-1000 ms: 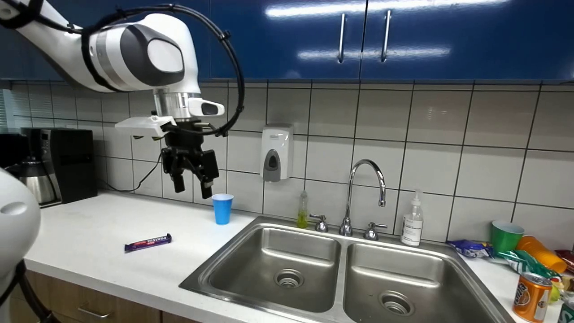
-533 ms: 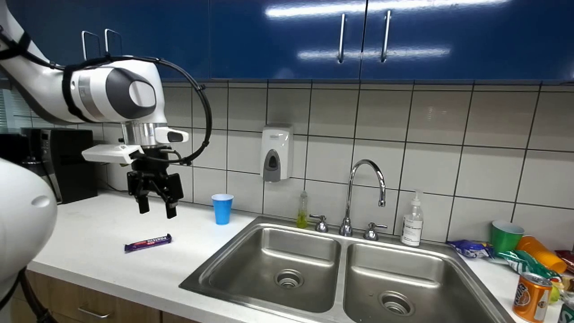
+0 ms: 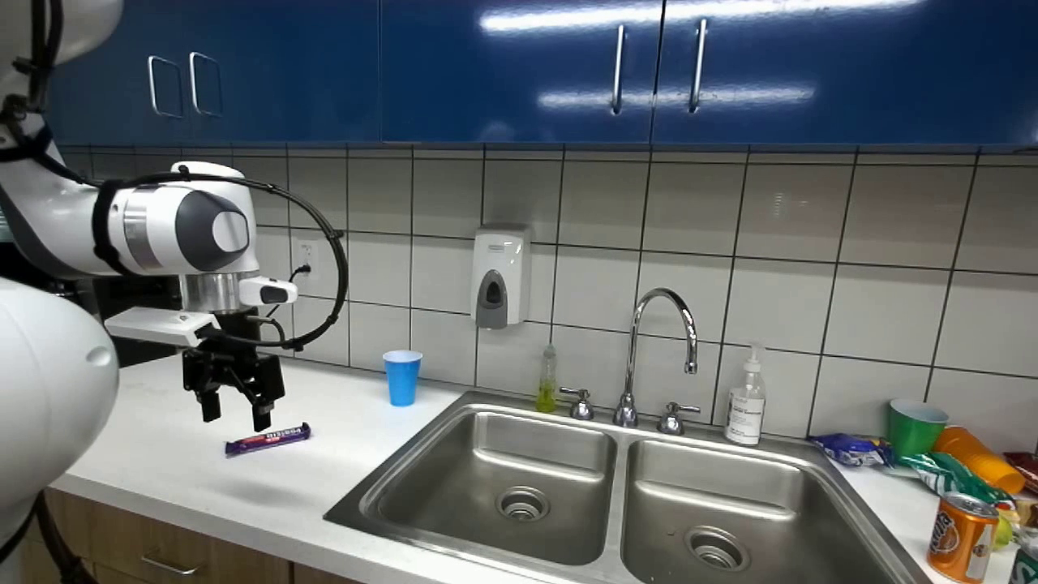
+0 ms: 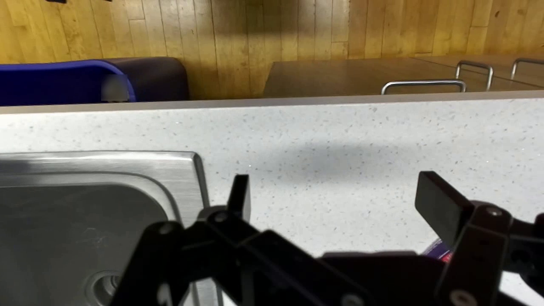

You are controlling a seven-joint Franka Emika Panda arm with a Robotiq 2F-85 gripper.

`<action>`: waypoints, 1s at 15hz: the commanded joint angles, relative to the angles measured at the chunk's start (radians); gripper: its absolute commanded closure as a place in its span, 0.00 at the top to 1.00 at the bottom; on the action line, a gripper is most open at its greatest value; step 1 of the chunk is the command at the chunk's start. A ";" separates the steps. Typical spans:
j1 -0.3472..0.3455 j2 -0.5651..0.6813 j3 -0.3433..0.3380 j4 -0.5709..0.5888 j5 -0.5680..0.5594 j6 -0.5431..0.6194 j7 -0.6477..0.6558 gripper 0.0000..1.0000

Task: Put the chocolate bar in the sink

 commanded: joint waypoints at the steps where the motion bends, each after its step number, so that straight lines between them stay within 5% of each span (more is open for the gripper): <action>1: 0.007 0.132 0.040 0.084 -0.039 0.060 0.139 1.00; 9: 0.100 0.356 0.007 0.262 -0.263 0.087 0.444 1.00; 15: 0.221 0.514 -0.073 0.407 -0.302 0.083 0.533 1.00</action>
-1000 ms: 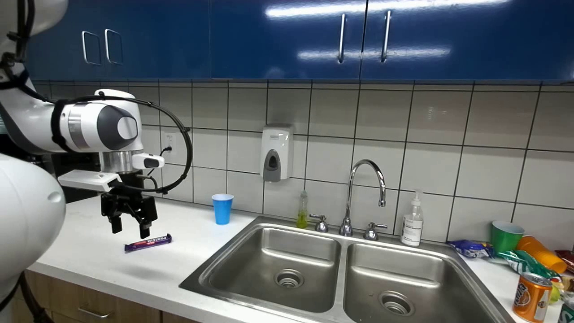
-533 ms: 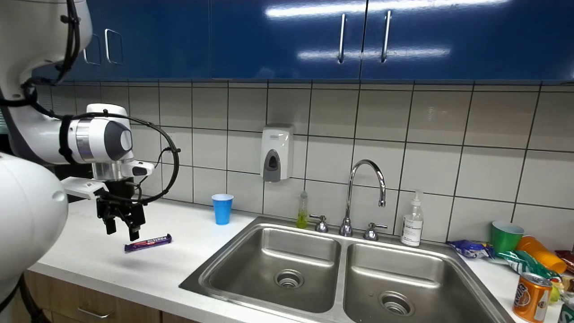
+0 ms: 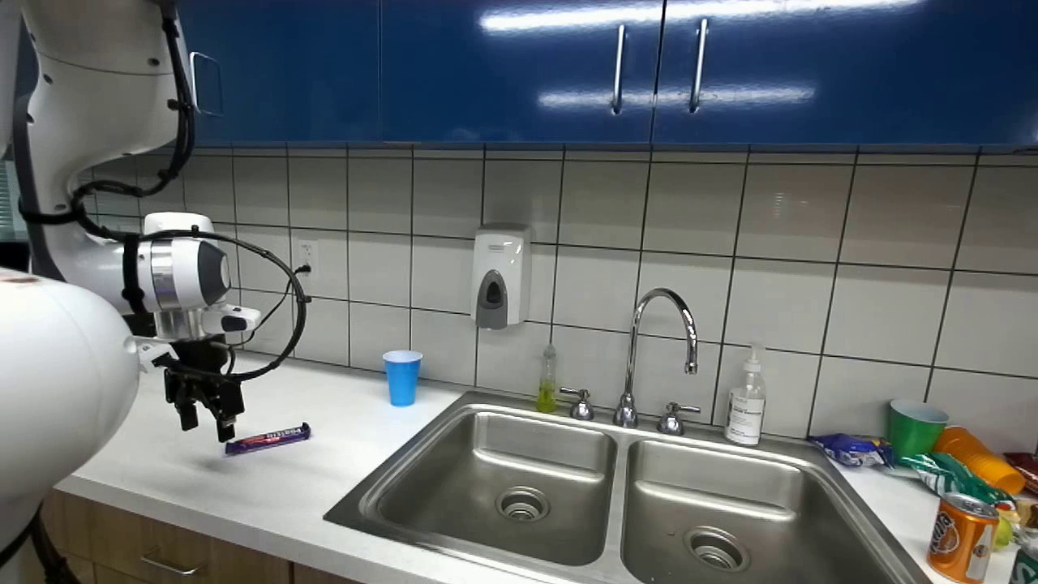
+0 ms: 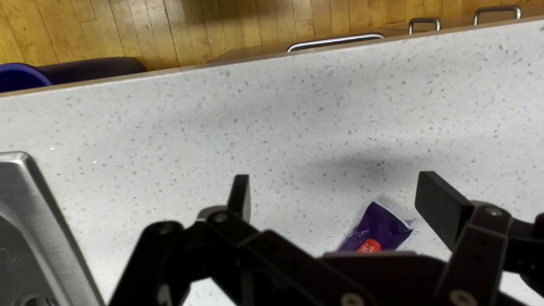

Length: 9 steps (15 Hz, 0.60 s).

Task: Put the chocolate bar in the sink

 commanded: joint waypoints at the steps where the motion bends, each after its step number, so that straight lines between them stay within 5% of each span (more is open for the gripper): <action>1: 0.074 0.102 -0.058 0.107 -0.025 -0.004 0.063 1.00; 9: 0.209 0.240 -0.172 0.286 -0.028 -0.010 0.162 1.00</action>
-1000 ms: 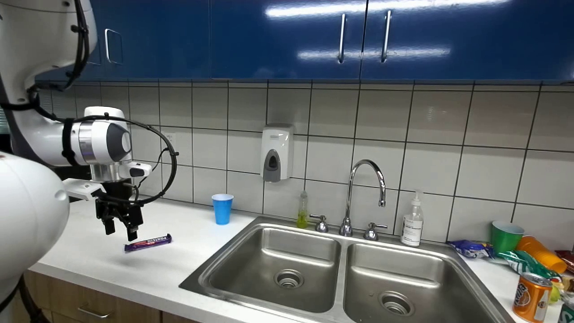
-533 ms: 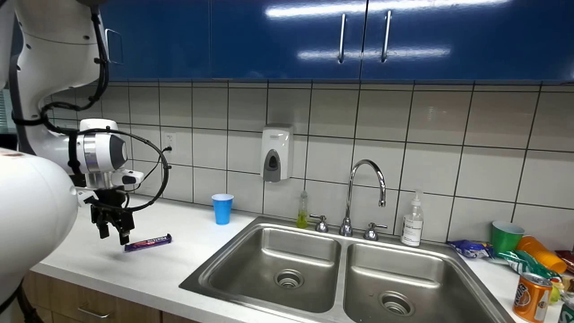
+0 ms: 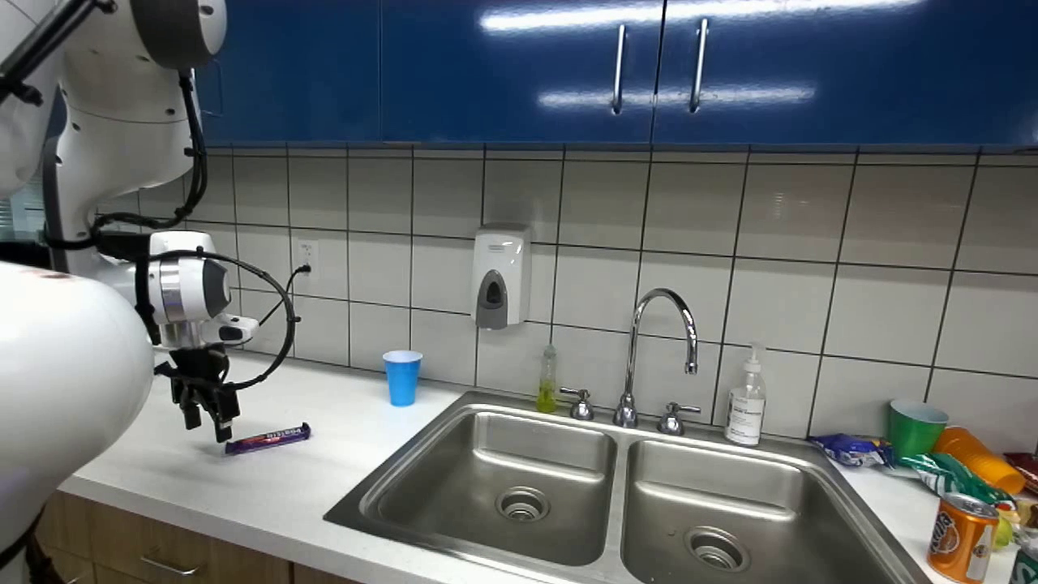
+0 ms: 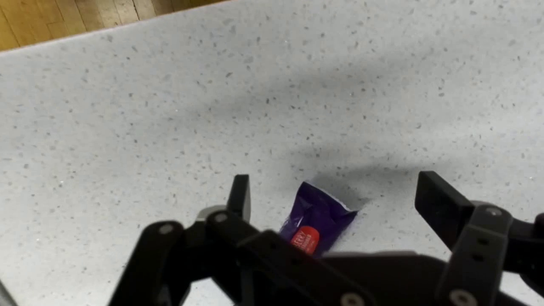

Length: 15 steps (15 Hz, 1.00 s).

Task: Put the chocolate bar in the sink

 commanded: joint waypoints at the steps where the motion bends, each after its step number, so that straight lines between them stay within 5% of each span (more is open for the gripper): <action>1: 0.059 0.062 -0.061 0.093 -0.033 -0.009 0.085 1.00; 8: 0.112 0.119 -0.174 0.183 -0.046 -0.050 0.204 1.00; 15: 0.101 0.157 -0.199 0.218 -0.034 -0.088 0.238 1.00</action>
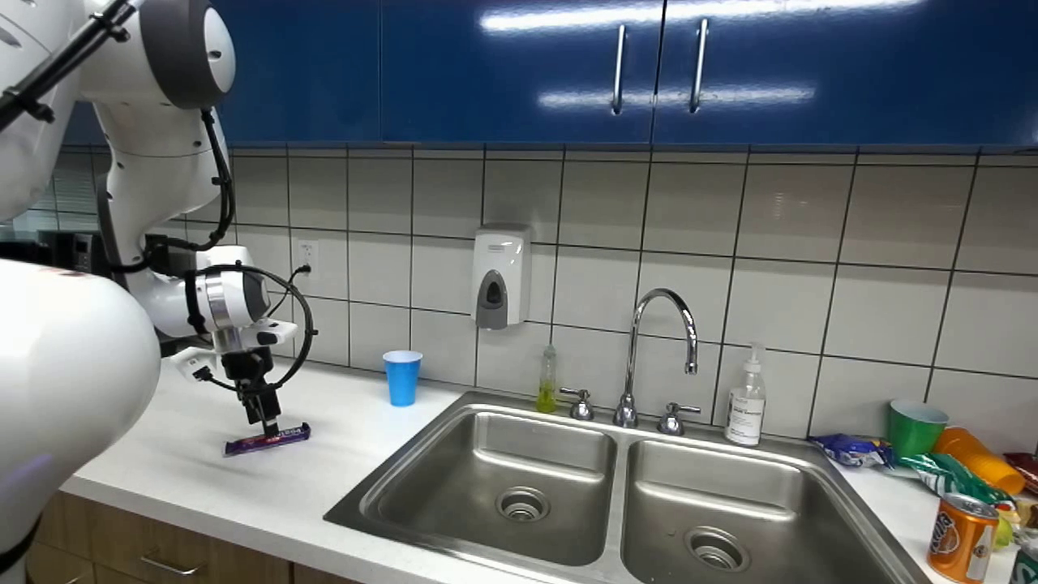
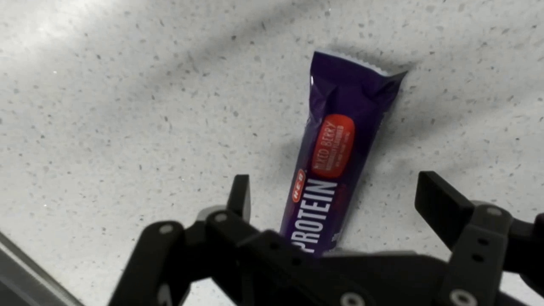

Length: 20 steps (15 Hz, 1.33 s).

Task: Put the chocolate bar in the sink

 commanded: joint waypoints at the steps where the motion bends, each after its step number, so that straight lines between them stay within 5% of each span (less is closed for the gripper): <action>1: 0.005 0.020 -0.009 0.037 -0.013 -0.046 0.051 1.00; 20: -0.013 0.052 -0.024 0.057 -0.006 -0.056 0.067 1.00</action>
